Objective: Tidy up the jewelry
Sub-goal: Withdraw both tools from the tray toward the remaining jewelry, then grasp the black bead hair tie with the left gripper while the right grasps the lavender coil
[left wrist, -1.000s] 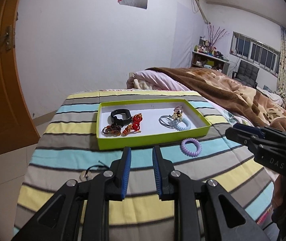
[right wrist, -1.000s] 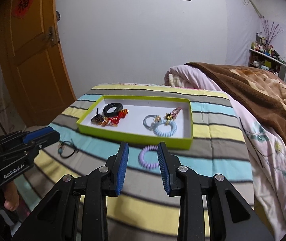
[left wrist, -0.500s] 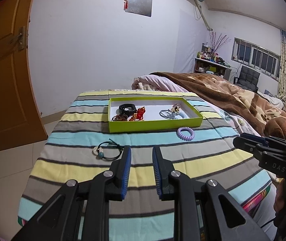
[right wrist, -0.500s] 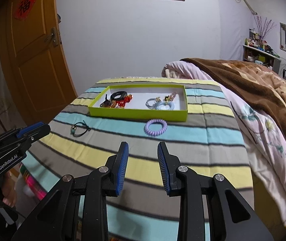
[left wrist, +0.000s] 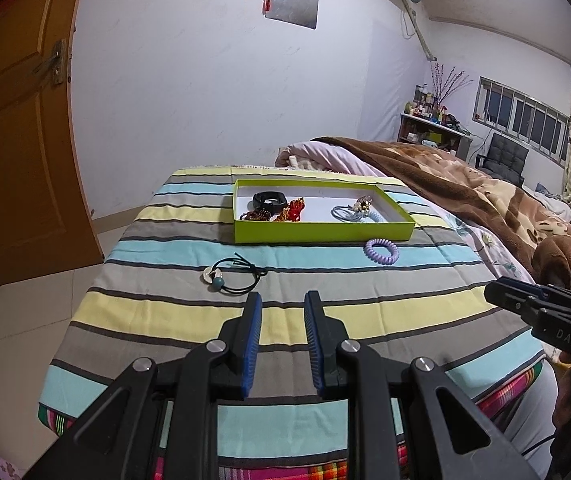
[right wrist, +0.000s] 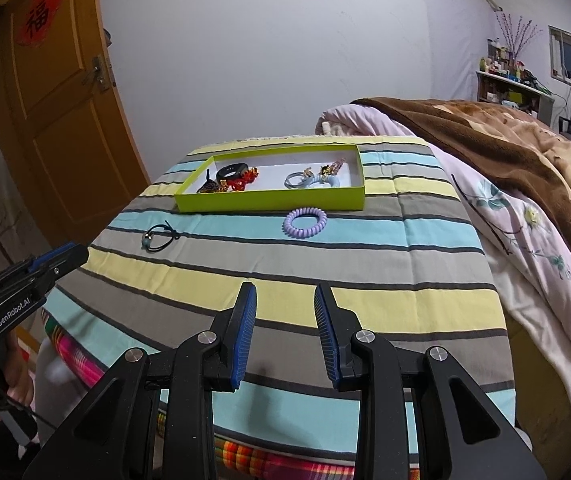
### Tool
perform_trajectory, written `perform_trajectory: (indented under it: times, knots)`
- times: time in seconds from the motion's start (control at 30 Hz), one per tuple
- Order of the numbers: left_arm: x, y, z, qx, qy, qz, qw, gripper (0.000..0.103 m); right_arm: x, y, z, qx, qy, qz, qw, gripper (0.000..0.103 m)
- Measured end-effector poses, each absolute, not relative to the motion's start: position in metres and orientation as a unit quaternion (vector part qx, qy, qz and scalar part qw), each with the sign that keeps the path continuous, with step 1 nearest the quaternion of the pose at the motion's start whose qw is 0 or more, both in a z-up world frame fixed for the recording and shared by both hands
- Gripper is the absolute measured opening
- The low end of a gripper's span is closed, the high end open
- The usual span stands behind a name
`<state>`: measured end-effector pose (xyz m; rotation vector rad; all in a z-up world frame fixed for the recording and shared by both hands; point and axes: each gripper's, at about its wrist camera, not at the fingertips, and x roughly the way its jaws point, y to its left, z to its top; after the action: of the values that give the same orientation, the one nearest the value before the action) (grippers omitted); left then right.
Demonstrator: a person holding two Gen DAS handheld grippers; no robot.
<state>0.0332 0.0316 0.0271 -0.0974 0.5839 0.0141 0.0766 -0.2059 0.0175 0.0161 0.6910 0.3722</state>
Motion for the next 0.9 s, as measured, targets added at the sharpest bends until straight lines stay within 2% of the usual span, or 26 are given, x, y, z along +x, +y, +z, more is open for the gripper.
perform_trajectory:
  times: [0.9]
  knots:
    - [0.096, 0.075, -0.006, -0.069, 0.325, 0.040, 0.942, 0.023, 0.136, -0.192, -0.005, 0.001, 0.365, 0.175, 0.914, 0.031]
